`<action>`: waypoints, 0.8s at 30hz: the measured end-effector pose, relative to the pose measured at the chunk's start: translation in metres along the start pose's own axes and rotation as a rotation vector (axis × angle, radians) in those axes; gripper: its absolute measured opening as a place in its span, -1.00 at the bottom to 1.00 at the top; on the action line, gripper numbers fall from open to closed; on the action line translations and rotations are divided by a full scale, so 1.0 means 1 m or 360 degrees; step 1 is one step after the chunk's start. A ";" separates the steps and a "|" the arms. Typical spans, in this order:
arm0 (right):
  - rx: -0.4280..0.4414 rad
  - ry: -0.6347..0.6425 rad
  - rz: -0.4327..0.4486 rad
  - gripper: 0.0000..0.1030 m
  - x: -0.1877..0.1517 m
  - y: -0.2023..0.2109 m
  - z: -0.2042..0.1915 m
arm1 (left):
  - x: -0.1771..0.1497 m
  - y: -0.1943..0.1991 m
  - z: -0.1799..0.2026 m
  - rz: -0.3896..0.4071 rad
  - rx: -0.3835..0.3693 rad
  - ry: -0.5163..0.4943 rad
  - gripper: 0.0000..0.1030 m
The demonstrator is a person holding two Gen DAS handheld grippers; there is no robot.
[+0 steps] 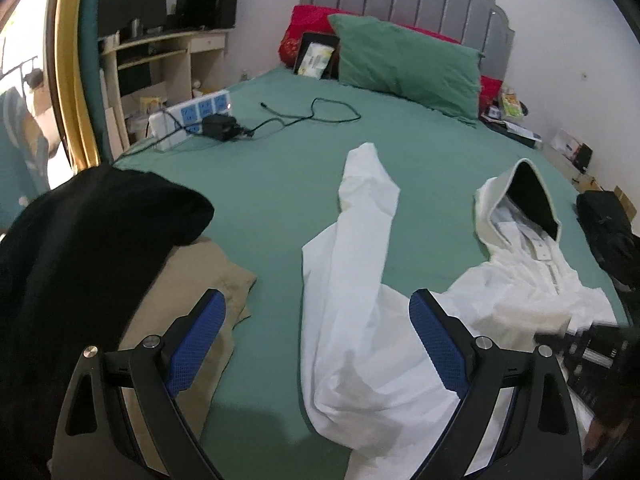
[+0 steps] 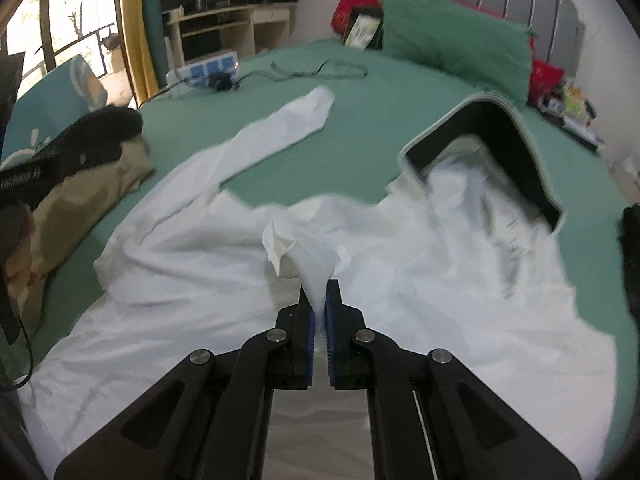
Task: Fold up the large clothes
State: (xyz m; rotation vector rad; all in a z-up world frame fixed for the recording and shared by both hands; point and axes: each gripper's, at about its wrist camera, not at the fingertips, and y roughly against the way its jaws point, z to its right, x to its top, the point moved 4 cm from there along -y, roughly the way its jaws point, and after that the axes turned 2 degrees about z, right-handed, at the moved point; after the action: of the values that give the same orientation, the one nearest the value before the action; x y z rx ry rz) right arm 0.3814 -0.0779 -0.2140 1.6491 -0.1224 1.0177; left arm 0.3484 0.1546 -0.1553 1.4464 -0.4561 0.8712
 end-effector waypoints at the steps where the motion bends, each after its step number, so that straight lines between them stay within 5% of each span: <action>1: 0.0021 -0.0011 -0.0039 -0.89 -0.004 -0.008 -0.002 | 0.000 -0.005 -0.001 -0.0015 -0.0012 0.0013 0.85; 4: 0.0092 -0.0082 -0.0172 -0.80 -0.018 -0.028 -0.003 | 0.006 -0.021 -0.001 -0.0029 -0.0084 0.0030 0.85; 6: 0.0151 -0.0114 -0.0159 -0.47 -0.021 -0.028 -0.002 | 0.013 -0.032 -0.002 -0.0021 -0.0073 0.0002 0.85; 8: 0.0174 -0.0117 -0.0126 0.44 -0.020 -0.015 -0.001 | 0.026 -0.051 -0.001 -0.0023 -0.0049 -0.0032 0.85; 15: 0.0046 -0.0019 0.0032 0.46 -0.030 0.044 0.043 | 0.068 -0.126 0.042 -0.0183 -0.0172 -0.0055 0.85; 19: -0.0103 0.0025 0.0054 0.46 -0.049 0.064 0.086 | 0.083 -0.173 0.088 -0.0214 -0.0013 -0.0331 0.81; 21: -0.0159 0.0003 0.0068 0.46 -0.060 0.072 0.109 | 0.082 -0.200 0.103 -0.0303 0.0064 -0.0454 0.67; 23: -0.0205 -0.0046 0.0103 0.46 -0.066 0.079 0.131 | 0.075 -0.223 0.107 -0.0448 0.0072 -0.0473 0.19; 24: -0.0226 -0.0072 0.0121 0.46 -0.067 0.081 0.138 | 0.080 -0.222 0.106 -0.0382 0.0031 -0.0409 0.08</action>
State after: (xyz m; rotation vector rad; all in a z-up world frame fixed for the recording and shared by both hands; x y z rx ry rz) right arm 0.3692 -0.2500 -0.1965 1.5481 -0.2830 1.0062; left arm 0.5882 0.0928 -0.2307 1.6011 -0.4538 0.5019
